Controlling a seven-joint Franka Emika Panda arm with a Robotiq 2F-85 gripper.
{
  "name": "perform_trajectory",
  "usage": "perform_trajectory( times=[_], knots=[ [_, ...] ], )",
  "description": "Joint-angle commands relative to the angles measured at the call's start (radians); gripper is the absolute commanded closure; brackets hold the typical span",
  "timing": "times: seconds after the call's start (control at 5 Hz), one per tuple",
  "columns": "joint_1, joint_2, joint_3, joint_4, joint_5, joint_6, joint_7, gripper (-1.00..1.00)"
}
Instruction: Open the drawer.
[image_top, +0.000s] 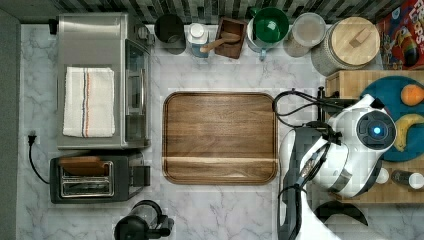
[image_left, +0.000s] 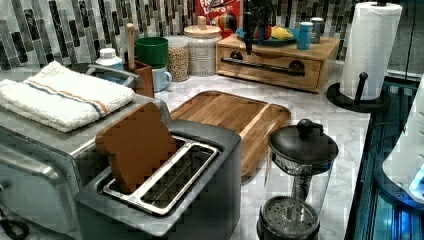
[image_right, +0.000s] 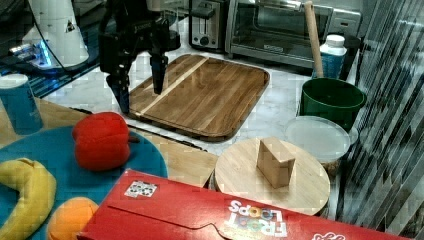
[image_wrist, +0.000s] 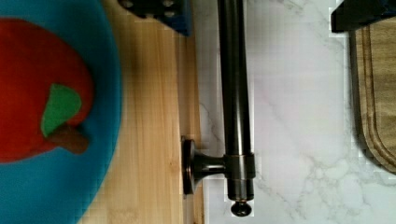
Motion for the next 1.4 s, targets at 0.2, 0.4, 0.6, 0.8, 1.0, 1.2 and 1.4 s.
perform_trajectory(
  times=[0.2,0.4,0.6,0.8,1.0,1.2,1.4],
  knots=[
    [0.001,0.067,0.018,-0.104,0.085,0.185,-0.030,-1.00],
    [0.016,0.081,0.010,-0.138,0.052,0.257,0.024,-1.00],
    [-0.011,0.091,0.034,-0.158,0.048,0.291,0.025,-1.00],
    [0.013,0.094,0.016,-0.154,0.043,0.268,0.023,-1.00],
    [0.029,0.100,0.009,-0.158,0.027,0.271,0.054,-1.00],
    [0.034,0.112,0.015,-0.145,0.029,0.260,0.035,-1.00],
    [0.036,0.118,0.055,-0.153,0.087,0.267,0.021,-1.00]
  ],
)
